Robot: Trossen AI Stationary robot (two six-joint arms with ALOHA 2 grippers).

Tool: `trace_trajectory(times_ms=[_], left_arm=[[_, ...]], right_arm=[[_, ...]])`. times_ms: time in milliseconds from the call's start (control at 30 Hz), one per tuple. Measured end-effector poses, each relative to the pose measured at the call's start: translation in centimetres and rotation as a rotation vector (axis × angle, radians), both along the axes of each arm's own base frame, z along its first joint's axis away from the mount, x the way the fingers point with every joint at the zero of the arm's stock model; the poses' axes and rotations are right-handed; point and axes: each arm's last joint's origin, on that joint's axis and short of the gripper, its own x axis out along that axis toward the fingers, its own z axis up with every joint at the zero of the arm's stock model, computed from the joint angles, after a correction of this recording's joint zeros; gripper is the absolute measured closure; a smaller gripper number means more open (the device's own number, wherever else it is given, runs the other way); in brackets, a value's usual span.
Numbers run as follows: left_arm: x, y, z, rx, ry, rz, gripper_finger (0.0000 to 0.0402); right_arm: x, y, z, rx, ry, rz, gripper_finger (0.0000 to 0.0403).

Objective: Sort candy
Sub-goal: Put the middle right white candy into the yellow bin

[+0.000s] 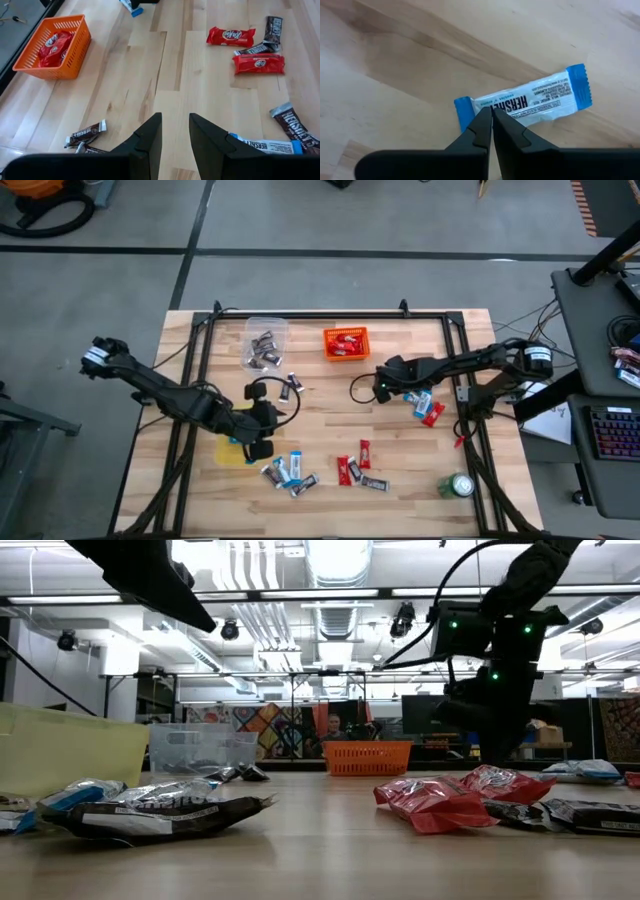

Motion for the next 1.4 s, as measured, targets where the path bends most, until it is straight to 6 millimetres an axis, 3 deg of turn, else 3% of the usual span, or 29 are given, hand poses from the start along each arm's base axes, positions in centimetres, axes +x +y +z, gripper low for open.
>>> trace_trajectory(times_ms=[233, 400, 533, 633, 767, 833, 1067, 1400], left_arm=[[0.2, -0.1, -0.1, -0.003, -0.006, 0.000, 0.0322], [0.3, -0.1, -0.1, -0.005, -0.012, 0.000, 0.0322], [0.3, -0.1, -0.1, -0.005, -0.012, 0.000, 0.0322], [0.3, -0.1, -0.1, -0.005, -0.012, 0.000, 0.0322], [0.3, -0.1, -0.1, -0.007, -0.014, 0.000, 0.0322], [0.4, -0.2, -0.1, -0.010, -0.021, 0.000, 0.0322], [0.4, -0.2, 0.0, -0.013, -0.028, 0.000, 0.0322], [0.6, -0.3, 0.2, -0.019, -0.051, -0.005, 0.0322]], right_arm=[[1.5, 0.8, 0.0, 0.023, -0.170, 0.049, 0.0394], [4.3, 2.4, 1.6, 0.133, -0.407, 0.224, 0.0394], [5.6, 3.5, 3.3, 0.124, -0.445, 0.350, 0.0394], [6.3, 3.7, 4.6, 0.055, -0.399, 0.620, 0.0394], [6.1, 4.1, 5.2, -0.093, -0.196, 1.056, 0.0391], [5.8, 4.0, 5.2, -0.130, -0.129, 1.152, 0.0382], [5.3, 2.2, 4.6, -0.160, -0.072, 1.193, 0.0322], [4.7, 1.2, 3.1, -0.205, -0.082, 1.146, 0.0226]])
